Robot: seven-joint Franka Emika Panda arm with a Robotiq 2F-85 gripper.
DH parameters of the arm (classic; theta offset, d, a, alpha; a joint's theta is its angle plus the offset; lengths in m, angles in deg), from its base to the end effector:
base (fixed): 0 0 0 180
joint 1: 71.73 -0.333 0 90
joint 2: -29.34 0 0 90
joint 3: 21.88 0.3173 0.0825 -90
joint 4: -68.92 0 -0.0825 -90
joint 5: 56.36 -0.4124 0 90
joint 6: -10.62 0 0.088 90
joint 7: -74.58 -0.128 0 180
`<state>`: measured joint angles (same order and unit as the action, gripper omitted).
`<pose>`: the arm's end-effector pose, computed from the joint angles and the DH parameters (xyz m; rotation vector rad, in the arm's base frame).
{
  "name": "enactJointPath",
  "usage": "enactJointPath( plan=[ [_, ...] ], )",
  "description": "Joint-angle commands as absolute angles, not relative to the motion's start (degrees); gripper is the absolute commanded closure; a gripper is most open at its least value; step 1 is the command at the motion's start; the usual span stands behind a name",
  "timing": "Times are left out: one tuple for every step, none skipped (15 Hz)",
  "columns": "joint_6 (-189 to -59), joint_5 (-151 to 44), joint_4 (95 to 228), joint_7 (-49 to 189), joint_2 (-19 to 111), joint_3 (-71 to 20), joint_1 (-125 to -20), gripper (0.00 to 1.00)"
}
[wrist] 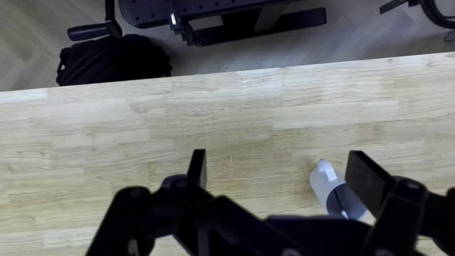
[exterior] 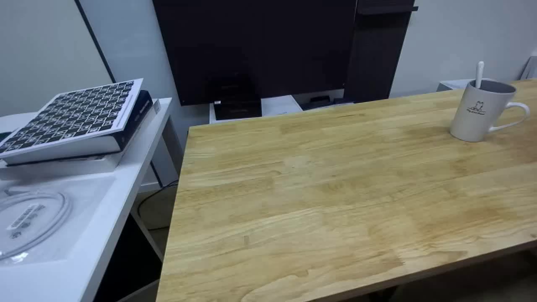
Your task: Remove the spoon from the white mug
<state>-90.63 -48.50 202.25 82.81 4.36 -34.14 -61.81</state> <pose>0.3929 -0.1796 0.4614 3.1128 -0.2846 -0.2148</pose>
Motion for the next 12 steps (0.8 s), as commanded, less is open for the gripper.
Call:
enactJointPath(
  plan=[
    [-90.6, -48.6, 202.1, 82.9, 4.4, -34.0, -61.7, 0.0],
    [-90.7, -48.6, 202.1, 82.9, 4.4, -34.0, -61.7, 0.0],
    [-90.7, -48.6, 202.1, 82.9, 4.4, -34.0, -61.6, 0.0],
    [-90.7, -48.6, 202.1, 82.9, 4.4, -34.0, -61.6, 0.0],
    [-90.7, -48.6, 202.1, 82.9, 4.4, -34.0, -61.6, 0.0],
    [-90.7, -48.6, 202.1, 82.9, 4.4, -34.0, -61.6, 0.0],
    [-90.7, -48.6, 202.1, 82.9, 4.4, -34.0, -61.6, 0.0],
    [-90.7, -48.6, 202.1, 82.9, 4.4, -34.0, -61.6, 0.0],
    [-90.7, -48.6, 202.1, 82.9, 4.4, -34.0, -61.6, 0.0],
    [-90.7, -48.6, 202.1, 82.9, 4.4, -34.0, -61.6, 0.0],
    [-91.5, -48.6, 202.2, 83.1, 4.8, -34.1, -61.8, 0.0],
    [-91.5, -49.2, 201.6, 83.3, 6.3, -34.3, -62.0, 0.0]
  ],
)
